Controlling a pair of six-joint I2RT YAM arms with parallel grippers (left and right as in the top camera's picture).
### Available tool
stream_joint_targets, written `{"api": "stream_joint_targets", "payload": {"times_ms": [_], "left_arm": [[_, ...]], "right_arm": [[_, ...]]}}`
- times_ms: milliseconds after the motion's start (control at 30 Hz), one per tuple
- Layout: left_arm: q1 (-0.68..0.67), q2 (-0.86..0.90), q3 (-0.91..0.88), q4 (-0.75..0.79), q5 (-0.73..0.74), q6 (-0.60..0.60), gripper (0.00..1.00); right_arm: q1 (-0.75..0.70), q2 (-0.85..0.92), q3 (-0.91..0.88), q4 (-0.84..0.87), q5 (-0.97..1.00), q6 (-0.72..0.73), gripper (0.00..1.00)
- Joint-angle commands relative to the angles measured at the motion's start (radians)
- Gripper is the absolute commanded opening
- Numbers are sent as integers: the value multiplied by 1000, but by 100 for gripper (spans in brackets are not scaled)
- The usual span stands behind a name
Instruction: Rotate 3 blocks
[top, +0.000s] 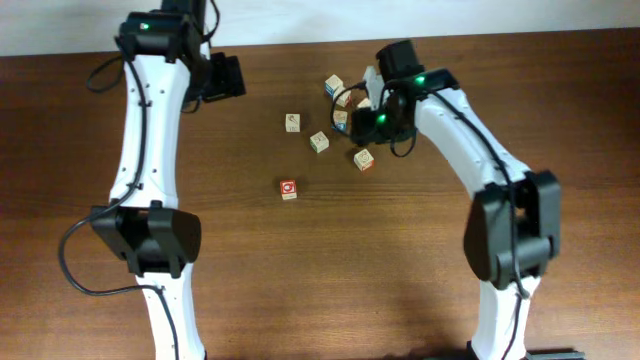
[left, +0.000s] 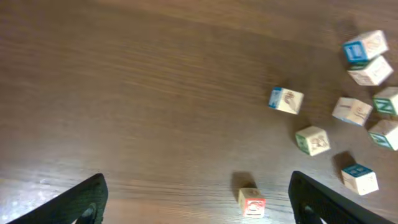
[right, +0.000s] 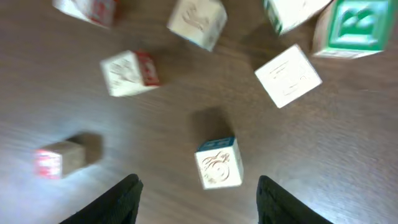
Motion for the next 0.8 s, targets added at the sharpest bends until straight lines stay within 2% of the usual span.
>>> {"api": "stream_joint_targets", "payload": {"times_ms": [0,233,367,433,500,600,633,767], "left_arm": [[38,-10,8,-14,-10,11,91],[47,-10,8,-17,-11,11,94],[47,-10,8,-18,-11,11,95],[47,-10,8,-18,-10,11,95],[47,-10,8,-19,-10,11,95],[47,-10,8,-21,-10,11,95],[47,-10,8,-21,-10,11,95],[47,-10,8,-21,-10,11,95]], "right_arm": [[11,76,16,16,48,-75,60],[35,152,13,35,43,-75,53],[39,162,12,38,50,-74,39],[39,162,13,30,62,-63,38],[39,162,13,5,68,-16,36],[40,162,24,-55,67,97,19],[43,162,24,-66,67,121,17],[64,162,24,-104,63,216,15]]}}
